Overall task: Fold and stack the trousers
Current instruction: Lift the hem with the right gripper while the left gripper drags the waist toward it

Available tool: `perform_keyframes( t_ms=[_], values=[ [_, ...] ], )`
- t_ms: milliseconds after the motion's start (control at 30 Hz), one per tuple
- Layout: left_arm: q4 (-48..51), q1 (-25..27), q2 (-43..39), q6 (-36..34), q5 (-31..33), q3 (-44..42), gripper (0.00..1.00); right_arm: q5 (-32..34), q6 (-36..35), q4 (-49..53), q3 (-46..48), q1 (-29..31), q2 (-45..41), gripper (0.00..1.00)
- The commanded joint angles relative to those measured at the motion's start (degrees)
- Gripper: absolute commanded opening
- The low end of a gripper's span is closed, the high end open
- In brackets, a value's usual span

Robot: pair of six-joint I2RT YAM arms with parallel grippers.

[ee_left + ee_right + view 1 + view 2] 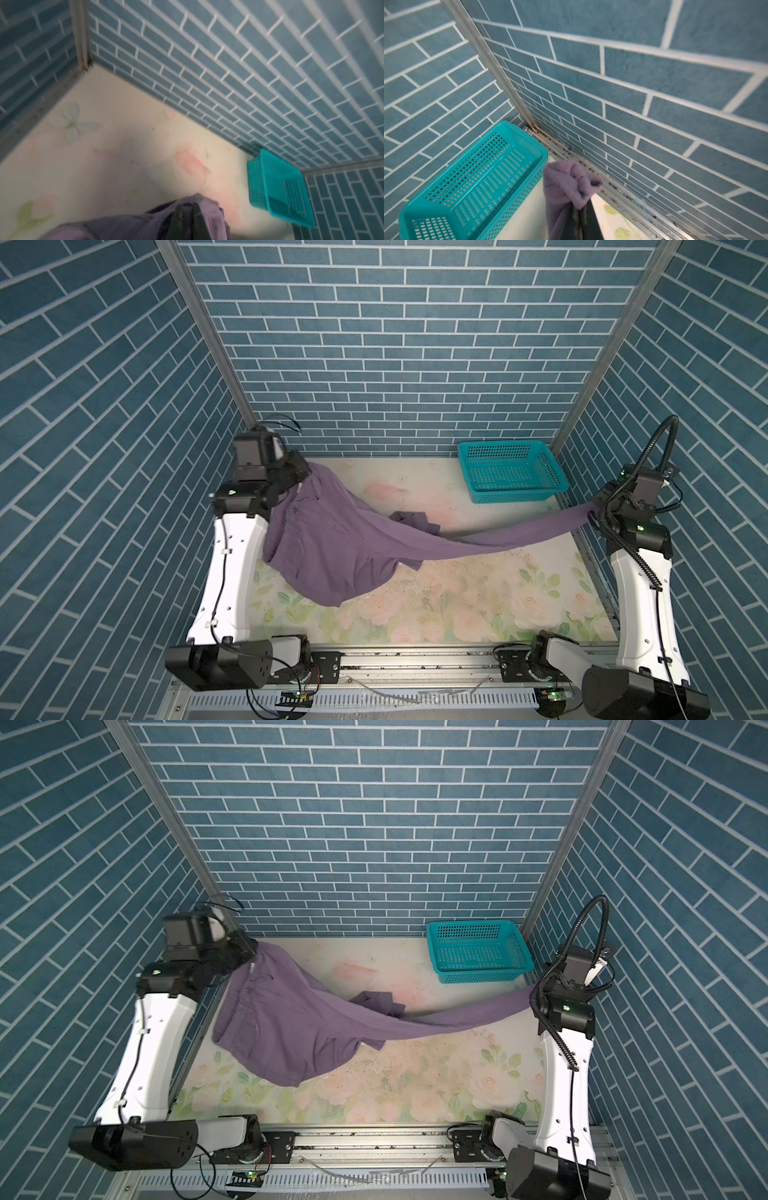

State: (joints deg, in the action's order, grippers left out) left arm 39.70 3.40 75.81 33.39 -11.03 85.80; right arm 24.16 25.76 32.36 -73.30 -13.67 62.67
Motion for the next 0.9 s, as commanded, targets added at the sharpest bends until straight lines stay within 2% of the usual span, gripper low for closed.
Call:
perform_keyframes(
  t_ms=[0, 333, 600, 867],
  values=[
    [-10.1, 7.8, -0.5, 2.1, 2.7, -1.1, 0.00, -0.5, -1.2, 1.4, -4.0, -0.2, -0.5, 0.00],
    [-18.2, 24.1, 17.1, 3.5, 4.6, -4.3, 0.00, -0.1, -1.9, 2.0, -4.0, -0.4, -4.0, 0.00],
    [-21.2, 35.8, 28.5, 6.0, 2.2, -5.2, 0.00, -0.8, -1.4, 1.7, -8.1, -0.4, -5.8, 0.00],
    [-23.6, 42.1, 34.5, 8.9, -2.7, -7.3, 0.00, -3.1, -0.4, 2.2, -10.8, -0.4, -6.7, 0.00]
  ],
)
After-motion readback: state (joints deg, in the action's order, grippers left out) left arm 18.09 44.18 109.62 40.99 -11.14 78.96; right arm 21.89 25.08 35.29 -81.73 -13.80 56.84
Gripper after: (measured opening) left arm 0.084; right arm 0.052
